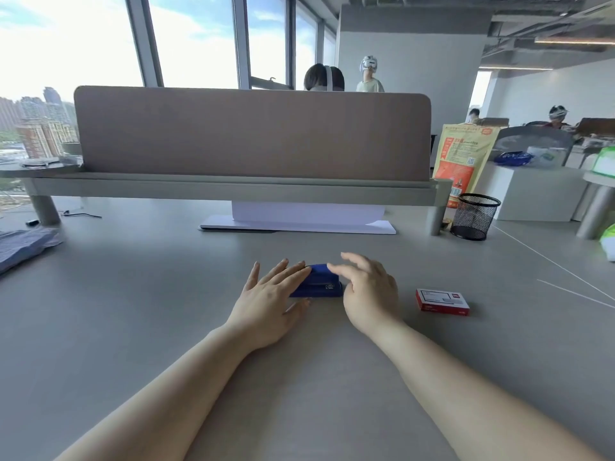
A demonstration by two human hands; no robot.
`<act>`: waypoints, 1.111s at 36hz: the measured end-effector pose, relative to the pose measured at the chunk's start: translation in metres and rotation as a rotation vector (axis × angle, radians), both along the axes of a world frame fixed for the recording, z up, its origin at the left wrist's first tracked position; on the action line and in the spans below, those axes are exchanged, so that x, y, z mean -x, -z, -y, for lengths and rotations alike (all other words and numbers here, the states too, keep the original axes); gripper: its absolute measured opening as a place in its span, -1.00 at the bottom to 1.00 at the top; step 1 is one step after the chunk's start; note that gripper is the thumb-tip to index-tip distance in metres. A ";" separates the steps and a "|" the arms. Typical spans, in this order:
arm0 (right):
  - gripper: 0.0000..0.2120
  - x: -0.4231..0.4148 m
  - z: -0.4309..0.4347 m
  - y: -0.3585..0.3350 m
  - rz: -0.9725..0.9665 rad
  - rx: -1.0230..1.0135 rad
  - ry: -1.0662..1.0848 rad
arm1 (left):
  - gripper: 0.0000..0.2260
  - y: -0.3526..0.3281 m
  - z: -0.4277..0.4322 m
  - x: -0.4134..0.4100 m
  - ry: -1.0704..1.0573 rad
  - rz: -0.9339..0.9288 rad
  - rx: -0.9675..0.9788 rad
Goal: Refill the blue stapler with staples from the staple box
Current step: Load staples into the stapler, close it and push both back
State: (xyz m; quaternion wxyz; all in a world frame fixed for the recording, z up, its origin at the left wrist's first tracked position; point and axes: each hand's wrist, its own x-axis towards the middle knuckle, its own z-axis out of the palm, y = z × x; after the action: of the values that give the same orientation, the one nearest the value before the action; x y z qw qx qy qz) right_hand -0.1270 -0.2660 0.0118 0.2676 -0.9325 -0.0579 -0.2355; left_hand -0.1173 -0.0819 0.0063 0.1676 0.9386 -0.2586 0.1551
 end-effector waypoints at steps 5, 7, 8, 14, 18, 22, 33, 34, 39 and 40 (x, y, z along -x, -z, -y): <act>-0.45 0.000 0.003 0.001 -0.016 -0.012 -0.013 | -0.45 0.000 0.000 0.002 -0.007 0.006 -0.008; -0.44 0.002 0.003 0.003 0.007 -0.027 -0.033 | -0.44 0.000 0.000 0.003 -0.013 0.010 -0.008; -0.45 0.003 0.003 0.004 0.012 -0.041 -0.050 | -0.45 -0.001 0.000 0.004 -0.018 0.014 -0.021; -0.51 0.009 0.003 0.000 0.018 -0.077 -0.054 | -0.49 -0.003 0.010 0.011 -0.060 0.003 0.036; -0.53 0.015 0.017 -0.010 0.016 0.047 0.014 | -0.46 -0.003 0.019 0.018 -0.112 -0.047 0.040; -0.57 0.029 0.047 -0.015 -0.012 0.169 0.124 | -0.40 -0.001 0.022 0.019 -0.119 -0.078 -0.033; -0.69 0.068 0.127 -0.003 -0.170 0.438 0.301 | -0.21 0.005 0.042 0.002 -0.051 -0.112 -0.045; -0.69 0.067 0.127 -0.003 -0.165 0.437 0.290 | -0.20 0.006 0.044 -0.002 -0.046 -0.106 -0.052; -0.60 0.049 0.123 0.000 -0.254 0.415 0.234 | -0.41 0.001 0.048 -0.026 -0.047 -0.146 -0.023; -0.56 0.042 0.122 0.000 -0.285 0.390 0.230 | -0.43 0.000 0.049 -0.033 -0.044 -0.150 -0.031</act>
State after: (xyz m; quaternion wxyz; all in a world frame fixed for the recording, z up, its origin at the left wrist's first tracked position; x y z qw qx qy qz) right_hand -0.1689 -0.3884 0.0113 0.0600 -0.9906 0.0422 -0.1151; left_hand -0.0846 -0.1305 0.0063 0.1683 0.9555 -0.2271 0.0840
